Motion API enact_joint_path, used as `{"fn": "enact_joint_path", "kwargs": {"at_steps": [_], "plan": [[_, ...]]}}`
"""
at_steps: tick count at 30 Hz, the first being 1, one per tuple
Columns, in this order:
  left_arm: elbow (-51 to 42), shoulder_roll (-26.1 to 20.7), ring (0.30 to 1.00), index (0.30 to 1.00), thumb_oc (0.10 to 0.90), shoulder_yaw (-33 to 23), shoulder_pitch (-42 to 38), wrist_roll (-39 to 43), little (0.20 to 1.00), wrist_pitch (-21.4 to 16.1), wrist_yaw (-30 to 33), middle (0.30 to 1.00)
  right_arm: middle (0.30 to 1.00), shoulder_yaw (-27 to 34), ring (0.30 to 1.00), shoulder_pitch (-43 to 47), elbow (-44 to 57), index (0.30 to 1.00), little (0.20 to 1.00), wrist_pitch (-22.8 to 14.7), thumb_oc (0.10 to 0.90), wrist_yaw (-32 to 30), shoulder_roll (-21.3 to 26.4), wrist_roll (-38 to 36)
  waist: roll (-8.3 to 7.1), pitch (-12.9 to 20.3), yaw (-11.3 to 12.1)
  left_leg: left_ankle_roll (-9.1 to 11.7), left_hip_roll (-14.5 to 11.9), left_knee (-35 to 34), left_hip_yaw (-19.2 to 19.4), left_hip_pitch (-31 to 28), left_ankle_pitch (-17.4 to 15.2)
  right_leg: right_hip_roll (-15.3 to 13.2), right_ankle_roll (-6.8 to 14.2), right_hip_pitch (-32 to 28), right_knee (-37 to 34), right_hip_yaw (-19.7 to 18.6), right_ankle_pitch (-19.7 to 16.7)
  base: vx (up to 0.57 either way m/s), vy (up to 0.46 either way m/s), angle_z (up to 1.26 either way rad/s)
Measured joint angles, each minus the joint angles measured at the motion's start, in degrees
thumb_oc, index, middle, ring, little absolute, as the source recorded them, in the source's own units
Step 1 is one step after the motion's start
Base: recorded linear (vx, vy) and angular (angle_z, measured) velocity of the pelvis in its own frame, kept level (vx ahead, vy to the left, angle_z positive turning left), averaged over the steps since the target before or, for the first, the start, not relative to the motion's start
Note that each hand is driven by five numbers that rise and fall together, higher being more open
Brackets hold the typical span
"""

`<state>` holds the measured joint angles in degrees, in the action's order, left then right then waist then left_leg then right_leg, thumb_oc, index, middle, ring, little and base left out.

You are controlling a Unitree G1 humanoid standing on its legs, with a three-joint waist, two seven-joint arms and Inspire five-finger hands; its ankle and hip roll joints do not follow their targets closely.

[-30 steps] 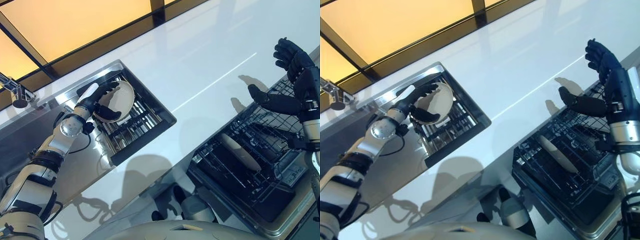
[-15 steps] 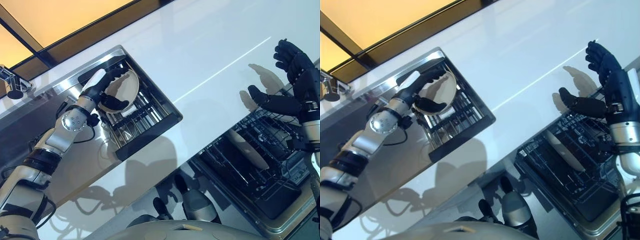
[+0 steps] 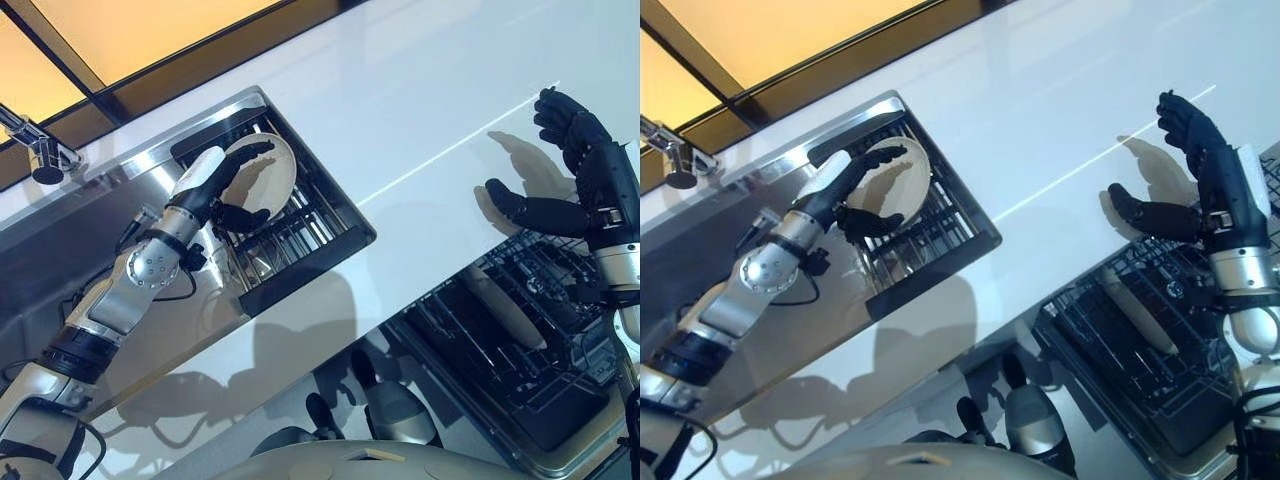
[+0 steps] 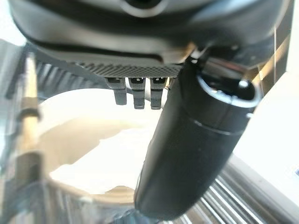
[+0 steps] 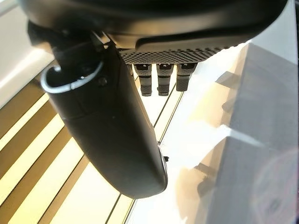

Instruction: Pick up plates and place into dishwasher.

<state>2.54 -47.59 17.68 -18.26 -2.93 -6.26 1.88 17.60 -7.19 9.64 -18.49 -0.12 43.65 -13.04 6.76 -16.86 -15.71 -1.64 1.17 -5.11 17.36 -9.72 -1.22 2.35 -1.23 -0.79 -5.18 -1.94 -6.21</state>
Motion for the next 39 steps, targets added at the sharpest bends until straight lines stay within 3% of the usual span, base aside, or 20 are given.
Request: {"fn": "enact_joint_path", "kwargs": {"at_steps": [19,30,39], "plan": [[-0.2,1.9,0.9,0.9,0.8,-1.7,4.3,-0.2,0.9,-0.2,-0.8,0.9,0.9,0.0,0.9,0.0,1.5,0.9,0.9,0.1,0.8,-0.1,0.0,0.3,-0.3,0.2,1.4,-0.1,0.1,0.0,-0.7,-0.4,0.2,-0.2,0.3,-0.6,0.0,0.8,0.2,0.0,0.0,0.02],[-11.4,1.3,0.9,0.9,0.8,-10.9,12.3,-3.4,0.9,-0.4,-1.2,0.9,0.9,0.3,0.9,-2.5,3.6,0.9,0.9,0.1,0.8,-0.2,-0.3,0.2,-0.42,0.2,2.0,-0.1,0.1,0.0,-1.1,-0.3,0.2,-0.2,0.2,-0.7,0.0,1.0,0.2,0.0,0.0,0.0],[-12.5,-0.7,0.9,0.9,0.8,-15.4,15.6,-2.2,0.9,-1.2,-5.4,0.9,0.9,2.2,0.9,-3.9,4.3,0.9,0.9,0.1,0.8,0.4,-2.1,0.2,-0.4,0.2,3.3,-0.2,0.2,0.0,-2.1,0.0,0.6,-0.5,0.3,-0.7,0.0,2.0,0.2,-0.01,0.002,0.05]]}}
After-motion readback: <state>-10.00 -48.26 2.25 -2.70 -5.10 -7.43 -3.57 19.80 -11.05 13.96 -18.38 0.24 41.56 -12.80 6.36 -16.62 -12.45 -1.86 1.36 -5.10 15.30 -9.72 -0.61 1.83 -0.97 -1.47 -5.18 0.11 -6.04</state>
